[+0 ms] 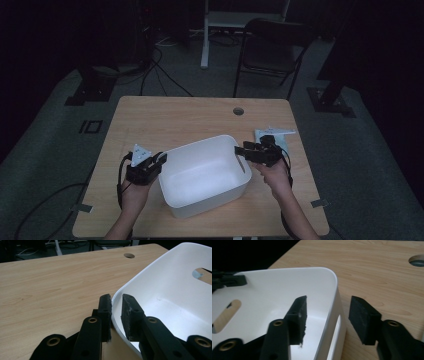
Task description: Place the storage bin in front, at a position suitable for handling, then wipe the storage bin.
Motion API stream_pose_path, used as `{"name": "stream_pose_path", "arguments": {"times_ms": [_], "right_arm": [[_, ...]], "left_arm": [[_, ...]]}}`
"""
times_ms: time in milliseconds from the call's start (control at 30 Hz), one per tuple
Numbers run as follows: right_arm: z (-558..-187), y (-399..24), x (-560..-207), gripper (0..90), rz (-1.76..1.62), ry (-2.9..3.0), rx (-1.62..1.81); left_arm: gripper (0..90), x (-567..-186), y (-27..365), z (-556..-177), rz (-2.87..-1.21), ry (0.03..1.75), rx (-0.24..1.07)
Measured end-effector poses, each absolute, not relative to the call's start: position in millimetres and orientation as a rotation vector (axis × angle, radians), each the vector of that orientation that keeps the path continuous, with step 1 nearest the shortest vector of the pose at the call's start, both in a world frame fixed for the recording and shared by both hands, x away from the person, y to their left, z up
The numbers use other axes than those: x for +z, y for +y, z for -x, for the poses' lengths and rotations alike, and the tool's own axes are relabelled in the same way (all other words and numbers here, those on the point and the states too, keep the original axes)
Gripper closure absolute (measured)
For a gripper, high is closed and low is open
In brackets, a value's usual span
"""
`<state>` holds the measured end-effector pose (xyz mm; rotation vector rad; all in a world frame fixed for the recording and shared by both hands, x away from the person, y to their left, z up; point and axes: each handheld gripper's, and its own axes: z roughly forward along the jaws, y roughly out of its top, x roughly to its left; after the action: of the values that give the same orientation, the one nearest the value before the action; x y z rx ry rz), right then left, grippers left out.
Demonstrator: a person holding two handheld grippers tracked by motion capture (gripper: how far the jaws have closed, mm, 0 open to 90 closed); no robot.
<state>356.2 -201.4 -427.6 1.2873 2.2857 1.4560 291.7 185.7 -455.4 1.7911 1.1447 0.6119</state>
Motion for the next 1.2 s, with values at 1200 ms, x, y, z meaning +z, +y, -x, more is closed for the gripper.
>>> {"name": "stream_pose_path", "arguments": {"times_ms": [1200], "right_arm": [[-376.7,-293.1,-454.7,24.6,-1.5,1.938,1.396]], "left_arm": [[78.0,-457.5,187.1,-291.5,-1.764,1.135,0.602]]}}
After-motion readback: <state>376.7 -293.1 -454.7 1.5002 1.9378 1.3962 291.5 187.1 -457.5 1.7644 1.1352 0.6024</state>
